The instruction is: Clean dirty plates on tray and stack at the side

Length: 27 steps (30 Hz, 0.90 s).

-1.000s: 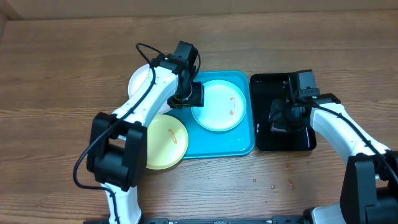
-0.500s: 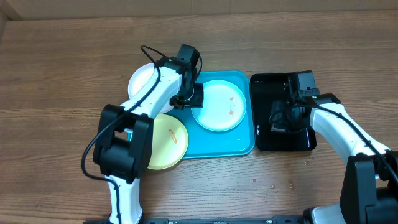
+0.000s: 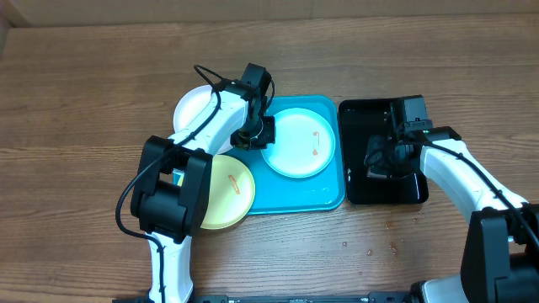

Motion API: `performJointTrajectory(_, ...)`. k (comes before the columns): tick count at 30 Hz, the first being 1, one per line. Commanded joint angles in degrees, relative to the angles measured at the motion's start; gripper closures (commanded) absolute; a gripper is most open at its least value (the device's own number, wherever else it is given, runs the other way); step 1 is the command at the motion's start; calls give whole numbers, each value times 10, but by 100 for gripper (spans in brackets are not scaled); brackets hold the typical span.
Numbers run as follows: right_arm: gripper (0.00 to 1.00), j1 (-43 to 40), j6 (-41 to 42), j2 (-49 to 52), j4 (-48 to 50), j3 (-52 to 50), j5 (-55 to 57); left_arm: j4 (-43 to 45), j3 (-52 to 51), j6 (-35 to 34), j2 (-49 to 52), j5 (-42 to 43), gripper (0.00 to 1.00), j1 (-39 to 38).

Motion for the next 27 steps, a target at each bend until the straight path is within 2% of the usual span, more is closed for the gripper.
performJointTrajectory(1,36,1,-1,0,4,-14,5,-3,9,2,3,-5,95,-4)
performJointTrajectory(6,38,1,-1,0,57,-40,14,-5,9,3,3,-5,95,-4)
performJointTrajectory(11,51,1,-1,0,57,-41,17,-14,9,14,3,-5,94,-4)
performJointTrajectory(16,51,1,-1,1,66,-48,18,-14,9,18,3,-5,95,-4)
performJointTrajectory(18,55,1,-1,1,66,-48,18,-14,9,18,3,-5,95,-3)
performJointTrajectory(20,55,1,-1,1,65,-48,18,-16,9,18,3,-6,94,-3)
performJointTrajectory(22,49,1,-1,1,63,-48,18,-17,9,18,3,-5,95,-3)
performJointTrajectory(27,48,1,-1,3,68,-49,23,-17,9,18,3,-5,95,-3)
